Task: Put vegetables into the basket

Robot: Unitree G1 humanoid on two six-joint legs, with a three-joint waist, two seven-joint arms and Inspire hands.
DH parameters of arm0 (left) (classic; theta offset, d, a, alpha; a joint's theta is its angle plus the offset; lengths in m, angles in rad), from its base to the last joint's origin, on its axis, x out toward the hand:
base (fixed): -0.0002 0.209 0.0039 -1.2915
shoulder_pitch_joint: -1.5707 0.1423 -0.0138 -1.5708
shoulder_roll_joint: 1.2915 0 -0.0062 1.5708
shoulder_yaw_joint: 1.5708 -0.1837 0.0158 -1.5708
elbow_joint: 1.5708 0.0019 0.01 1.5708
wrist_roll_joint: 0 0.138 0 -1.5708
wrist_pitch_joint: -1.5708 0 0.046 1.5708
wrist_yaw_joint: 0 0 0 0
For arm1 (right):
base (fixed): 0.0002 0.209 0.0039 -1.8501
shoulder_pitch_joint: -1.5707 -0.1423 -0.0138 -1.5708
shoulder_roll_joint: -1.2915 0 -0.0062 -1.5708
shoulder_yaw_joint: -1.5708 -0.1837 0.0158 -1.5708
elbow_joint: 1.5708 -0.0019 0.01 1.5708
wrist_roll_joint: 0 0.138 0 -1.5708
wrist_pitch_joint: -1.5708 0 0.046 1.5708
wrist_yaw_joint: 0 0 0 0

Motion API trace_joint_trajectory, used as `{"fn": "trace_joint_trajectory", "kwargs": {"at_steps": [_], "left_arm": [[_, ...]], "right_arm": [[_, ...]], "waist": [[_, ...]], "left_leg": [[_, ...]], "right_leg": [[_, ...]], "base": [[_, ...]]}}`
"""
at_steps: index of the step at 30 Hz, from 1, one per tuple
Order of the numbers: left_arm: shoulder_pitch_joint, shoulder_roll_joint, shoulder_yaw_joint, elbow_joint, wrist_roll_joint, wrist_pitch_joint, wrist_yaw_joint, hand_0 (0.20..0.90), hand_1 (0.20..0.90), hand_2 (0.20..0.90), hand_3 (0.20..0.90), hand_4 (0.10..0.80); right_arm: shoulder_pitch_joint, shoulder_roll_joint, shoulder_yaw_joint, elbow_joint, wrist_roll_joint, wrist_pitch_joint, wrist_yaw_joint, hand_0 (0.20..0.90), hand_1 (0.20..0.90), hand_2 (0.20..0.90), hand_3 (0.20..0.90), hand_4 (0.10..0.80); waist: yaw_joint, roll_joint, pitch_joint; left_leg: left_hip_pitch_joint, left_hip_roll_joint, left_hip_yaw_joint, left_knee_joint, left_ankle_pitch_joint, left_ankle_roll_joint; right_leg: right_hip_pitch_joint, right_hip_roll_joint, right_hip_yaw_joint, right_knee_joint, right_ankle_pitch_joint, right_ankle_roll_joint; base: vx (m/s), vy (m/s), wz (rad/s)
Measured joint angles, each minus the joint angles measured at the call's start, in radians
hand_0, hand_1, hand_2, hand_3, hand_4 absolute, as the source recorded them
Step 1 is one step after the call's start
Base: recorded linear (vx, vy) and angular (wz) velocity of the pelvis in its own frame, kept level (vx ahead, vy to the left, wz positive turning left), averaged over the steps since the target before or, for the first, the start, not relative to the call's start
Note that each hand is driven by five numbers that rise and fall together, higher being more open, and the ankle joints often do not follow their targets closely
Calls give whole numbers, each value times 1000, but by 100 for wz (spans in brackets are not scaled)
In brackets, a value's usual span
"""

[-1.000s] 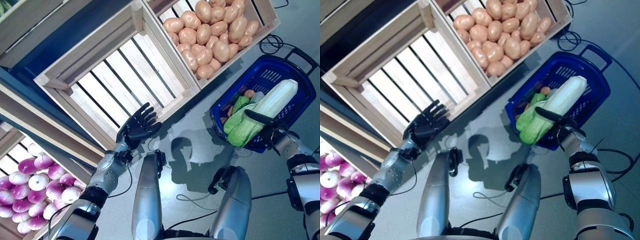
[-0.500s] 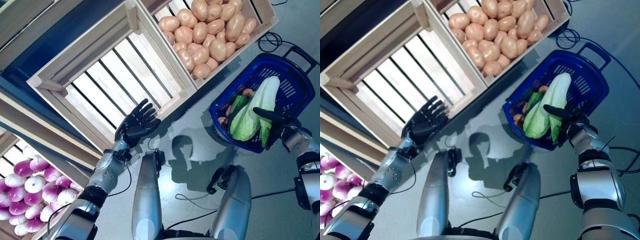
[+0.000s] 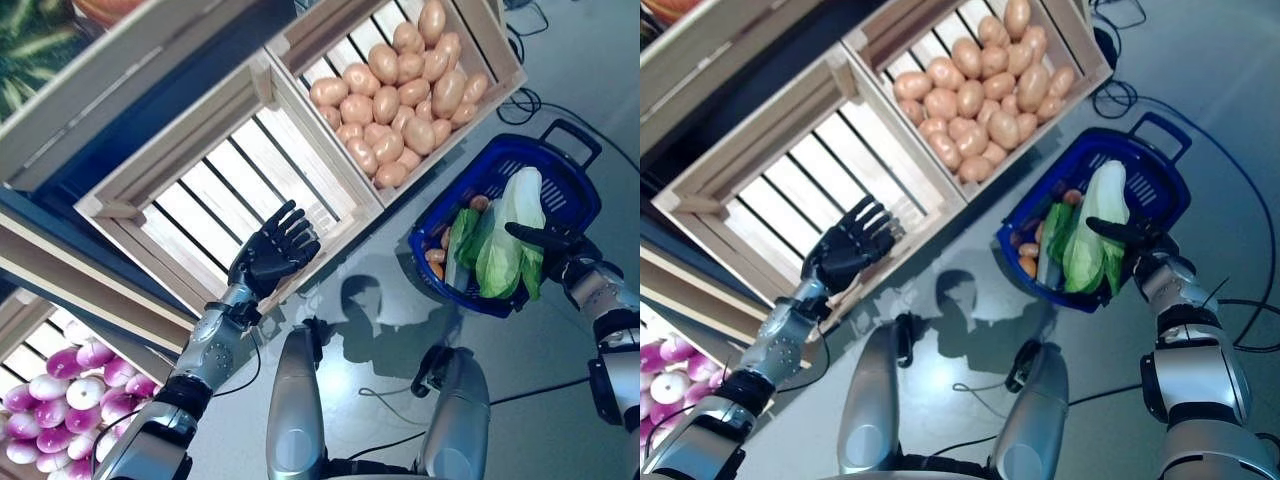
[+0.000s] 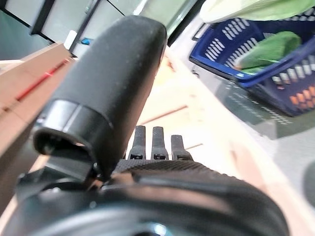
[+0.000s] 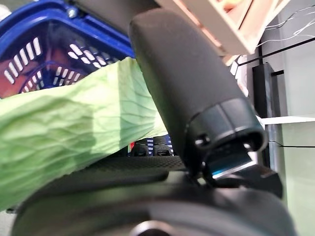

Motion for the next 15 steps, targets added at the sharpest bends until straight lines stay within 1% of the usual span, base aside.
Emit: {"fn": "trace_joint_trajectory", "kwargs": {"at_steps": [2, 3, 4, 5, 7, 9, 11, 15], "left_arm": [[-8, 2, 8, -1, 0, 0, -1, 900, 900, 900, 900, 800], [-12, 2, 13, -1, 1, 5, 1, 900, 900, 900, 900, 800], [-14, 4, 13, -4, 2, 8, 1, 900, 900, 900, 900, 800], [-15, 6, 13, -8, 2, 10, 3, 900, 900, 900, 900, 800], [-17, 11, 13, -23, 3, 16, 12, 900, 900, 900, 900, 800], [-21, 22, 13, -39, 3, 17, 23, 900, 900, 900, 900, 800], [-31, 23, 12, -40, 6, 21, 33, 900, 900, 900, 900, 800], [-27, 23, 11, -46, 31, 21, 46, 900, 900, 900, 900, 800]], "right_arm": [[7, 0, -7, -5, -3, 0, -3, 900, 900, 900, 900, 800], [15, 4, -7, -24, -53, 0, -30, 900, 900, 900, 900, 800], [17, 5, -3, -29, -101, 3, -55, 900, 900, 900, 900, 800], [16, 5, -3, -30, -142, 3, -74, 900, 900, 900, 900, 800], [14, 5, 11, -31, -320, 3, -171, 900, 900, 900, 900, 800], [0, 4, 44, -31, -439, 3, -250, 900, 900, 900, 900, 800], [-10, 3, 64, -45, -498, 3, -326, 900, 900, 900, 900, 800], [-9, 5, 76, -91, -607, 2, -422, 900, 900, 900, 900, 800]], "waist": [[2, -6, -3], [3, -9, -5], [3, -12, -8], [3, -16, -11], [9, -26, -28], [10, -36, -34], [6, -39, -36], [6, -39, -36]], "left_leg": [[43, -2, 12, -43, 9, 2], [75, -3, 20, -79, 17, 3], [100, -6, 26, -107, 29, -2], [111, -8, 30, -120, 33, -1], [134, -13, 35, -154, 40, -1], [141, -13, 39, -155, 39, 0], [142, -13, 44, -155, 36, 6], [142, -18, 46, -151, 34, 10]], "right_leg": [[40, 5, -8, -46, 12, 4], [72, 10, -16, -84, 22, 2], [97, 11, -26, -113, 36, 10], [106, 12, -28, -124, 39, 11], [130, 16, -34, -161, 51, 17], [137, 19, -34, -175, 58, 17], [143, 20, -35, -185, 63, 19], [147, 17, -34, -190, 70, 24]], "base": [[137, -11, -3], [93, -25, -3], [68, -27, -2], [54, -35, 1], [0, 0, 0], [5, -8, -4], [1, -1, -2], [0, 0, 0]]}}
